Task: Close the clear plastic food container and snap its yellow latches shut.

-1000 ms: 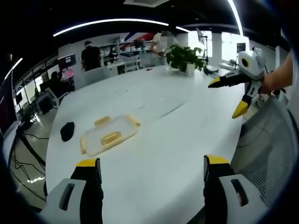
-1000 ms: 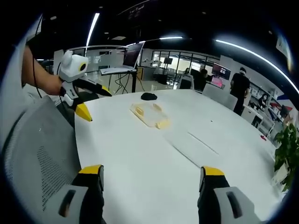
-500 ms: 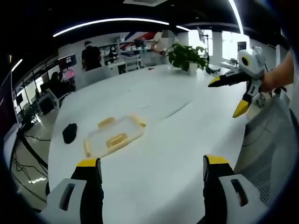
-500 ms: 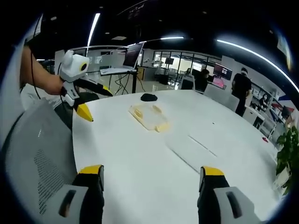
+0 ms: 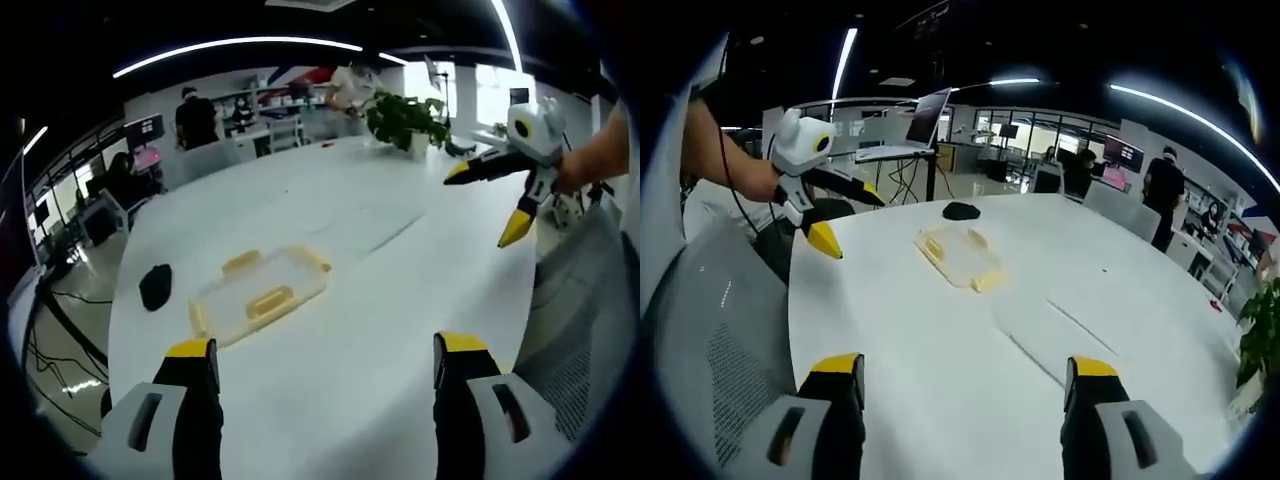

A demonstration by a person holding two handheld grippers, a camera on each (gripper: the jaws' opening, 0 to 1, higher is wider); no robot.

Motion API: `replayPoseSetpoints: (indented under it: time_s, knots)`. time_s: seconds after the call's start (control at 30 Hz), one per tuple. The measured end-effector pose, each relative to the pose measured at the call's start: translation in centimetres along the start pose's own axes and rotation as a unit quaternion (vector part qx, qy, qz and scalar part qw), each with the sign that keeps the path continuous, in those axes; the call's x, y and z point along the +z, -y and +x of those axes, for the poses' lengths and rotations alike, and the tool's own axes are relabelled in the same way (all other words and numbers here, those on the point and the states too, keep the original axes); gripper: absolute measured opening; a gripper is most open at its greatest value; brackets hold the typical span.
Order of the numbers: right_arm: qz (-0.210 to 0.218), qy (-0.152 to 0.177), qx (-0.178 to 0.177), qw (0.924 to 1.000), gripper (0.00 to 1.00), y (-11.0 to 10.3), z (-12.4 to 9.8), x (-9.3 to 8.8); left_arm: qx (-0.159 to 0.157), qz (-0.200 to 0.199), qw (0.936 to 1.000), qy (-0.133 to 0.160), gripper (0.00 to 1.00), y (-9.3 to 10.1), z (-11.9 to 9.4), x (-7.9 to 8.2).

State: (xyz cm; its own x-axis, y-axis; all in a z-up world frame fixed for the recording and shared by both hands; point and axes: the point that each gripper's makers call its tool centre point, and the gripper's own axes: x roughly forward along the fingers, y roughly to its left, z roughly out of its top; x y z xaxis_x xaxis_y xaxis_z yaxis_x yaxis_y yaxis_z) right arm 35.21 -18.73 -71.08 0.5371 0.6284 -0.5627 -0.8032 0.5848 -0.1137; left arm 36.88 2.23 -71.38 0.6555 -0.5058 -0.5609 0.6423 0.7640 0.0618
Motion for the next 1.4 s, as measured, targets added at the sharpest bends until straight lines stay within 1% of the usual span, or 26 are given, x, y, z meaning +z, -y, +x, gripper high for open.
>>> replayPoseSetpoints:
  time_s: [0.37,0.53,0.77,0.97,1.07,1.3,1.4]
  knots:
    - [-0.015,-0.005,0.016,0.9997,0.80,0.5,1.6,0.8,-0.012,0.018,0.9997,-0.010,0.85,-1.1,0.6,0.0]
    - [-0.024,-0.007,0.022,0.9994,0.79,0.8,2.4,1.2,-0.017,0.035,0.9991,-0.017,0.85,-1.9,0.8,0.0]
    - [-0.037,-0.014,0.030,0.9988,0.79,1.4,3.4,1.8,-0.023,0.053,0.9981,-0.024,0.84,-3.5,1.1,-0.2]
    - [-0.040,-0.020,0.038,0.9983,0.78,1.8,4.2,2.1,-0.028,0.063,0.9973,-0.027,0.84,-4.5,1.5,-0.2]
    - [-0.046,-0.028,0.042,0.9977,0.76,2.0,4.8,2.1,-0.034,0.068,0.9967,-0.029,0.84,-4.9,1.8,-0.3]
    - [-0.058,-0.031,0.044,0.9968,0.77,2.7,6.0,2.9,-0.039,0.079,0.9955,-0.035,0.83,-5.9,2.3,-0.6]
    - [-0.056,-0.026,0.045,0.9971,0.77,2.9,6.5,3.5,-0.041,0.084,0.9950,-0.037,0.83,-6.2,2.4,-0.7]
